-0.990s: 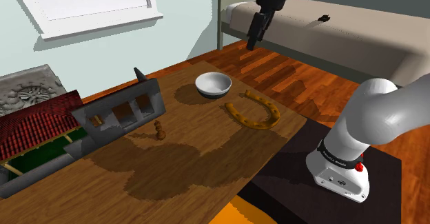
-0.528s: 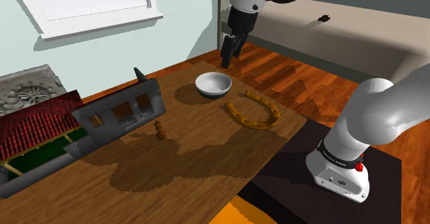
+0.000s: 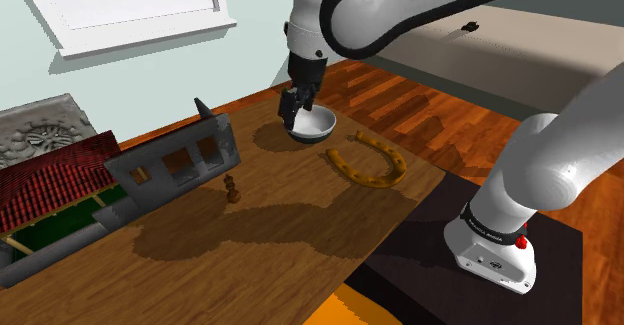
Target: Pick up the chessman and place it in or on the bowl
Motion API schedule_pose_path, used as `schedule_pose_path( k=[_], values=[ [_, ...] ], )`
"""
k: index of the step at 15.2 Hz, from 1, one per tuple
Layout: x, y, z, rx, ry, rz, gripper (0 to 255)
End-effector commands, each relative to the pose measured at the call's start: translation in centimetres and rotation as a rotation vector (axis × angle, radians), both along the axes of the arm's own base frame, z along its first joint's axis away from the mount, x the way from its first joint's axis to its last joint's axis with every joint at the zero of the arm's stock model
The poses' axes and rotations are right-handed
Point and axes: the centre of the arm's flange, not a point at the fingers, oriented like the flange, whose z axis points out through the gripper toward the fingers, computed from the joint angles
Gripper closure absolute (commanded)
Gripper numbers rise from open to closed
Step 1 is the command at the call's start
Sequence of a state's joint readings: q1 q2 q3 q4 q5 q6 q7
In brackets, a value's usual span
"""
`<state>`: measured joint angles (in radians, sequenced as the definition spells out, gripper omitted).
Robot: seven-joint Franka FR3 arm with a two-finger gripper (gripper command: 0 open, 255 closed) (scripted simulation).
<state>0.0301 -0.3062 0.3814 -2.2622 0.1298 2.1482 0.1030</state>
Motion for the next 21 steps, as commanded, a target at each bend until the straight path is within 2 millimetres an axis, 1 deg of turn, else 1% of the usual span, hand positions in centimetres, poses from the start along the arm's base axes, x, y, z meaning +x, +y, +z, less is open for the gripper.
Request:
schedule_pose_path(
  k=[1,16,17,21],
  values=[
    [1.1,2.1,-1.5,-0.001,0.002,0.004,0],
    [9.8,15.8,-13.2,-0.017,0.018,0.033,0],
    [9.8,15.8,-13.2,-0.017,0.018,0.034,0],
    [10.1,15.9,-15.3,-0.017,0.018,0.034,0]
  ],
)
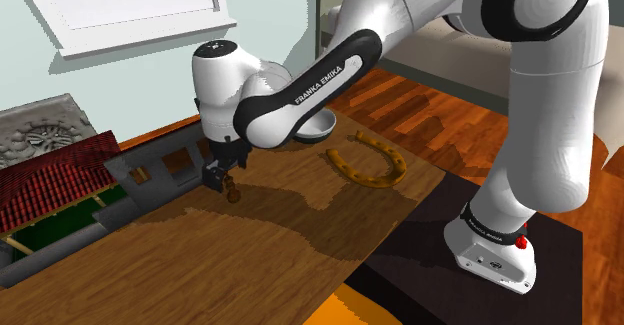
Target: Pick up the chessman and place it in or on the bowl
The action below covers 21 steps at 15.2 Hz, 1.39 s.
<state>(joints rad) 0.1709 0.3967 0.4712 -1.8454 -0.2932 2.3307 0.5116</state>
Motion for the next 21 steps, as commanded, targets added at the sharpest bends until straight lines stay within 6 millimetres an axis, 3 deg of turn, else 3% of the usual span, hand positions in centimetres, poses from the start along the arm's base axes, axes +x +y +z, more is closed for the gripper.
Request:
schedule_pose_path(
  k=[1,3,11,12,21],
  values=[
    [0.1,0.0,-1.1,0.0,0.0,0.0,0],
    [0.3,0.1,-2.5,0.0,0.0,0.0,0],
    [0.3,0.1,-2.5,0.0,0.0,0.0,0],
    [0.3,0.1,-2.5,0.0,0.0,0.0,255],
    [0.3,0.1,-2.5,0.0,0.0,0.0,255]
  ],
)
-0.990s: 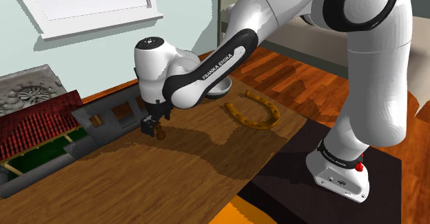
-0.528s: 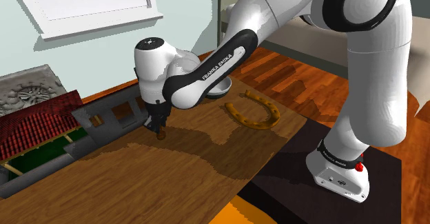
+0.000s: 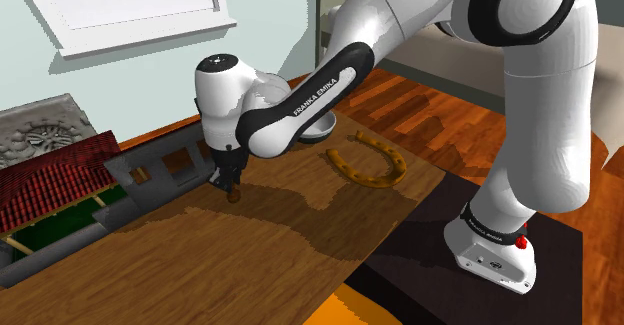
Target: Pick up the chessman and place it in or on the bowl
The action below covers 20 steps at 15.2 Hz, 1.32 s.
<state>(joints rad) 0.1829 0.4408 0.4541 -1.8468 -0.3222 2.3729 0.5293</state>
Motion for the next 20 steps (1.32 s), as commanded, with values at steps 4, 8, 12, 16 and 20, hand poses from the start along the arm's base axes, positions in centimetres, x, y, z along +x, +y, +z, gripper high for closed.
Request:
schedule_pose_path(
  k=[4,8,12,16,20],
  values=[
    [-0.1,0.0,2.1,0.0,0.001,0.001,255],
    [-0.1,0.0,4.2,0.0,0.001,0.001,255],
    [-0.1,0.0,6.3,0.0,0.001,0.001,255],
    [-0.1,0.0,8.4,0.0,0.001,0.001,255],
    [-0.1,0.0,10.5,0.0,0.001,0.001,255]
  ],
)
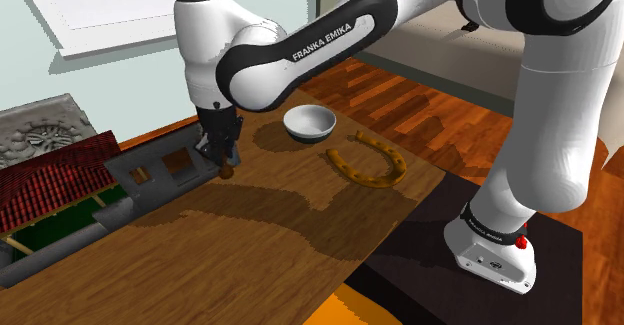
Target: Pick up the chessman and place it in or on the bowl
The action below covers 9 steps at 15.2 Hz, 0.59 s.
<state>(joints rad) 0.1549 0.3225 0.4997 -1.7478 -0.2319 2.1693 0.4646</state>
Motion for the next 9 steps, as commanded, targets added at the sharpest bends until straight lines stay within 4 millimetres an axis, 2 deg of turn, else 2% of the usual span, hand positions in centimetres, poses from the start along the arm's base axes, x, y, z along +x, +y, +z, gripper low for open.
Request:
schedule_pose_path(
  k=[1,9],
  values=[
    [0.0,0.0,1.1,0.0,0.0,0.0,255],
    [0.0,0.0,5.2,0.0,0.0,0.0,255]
  ],
)
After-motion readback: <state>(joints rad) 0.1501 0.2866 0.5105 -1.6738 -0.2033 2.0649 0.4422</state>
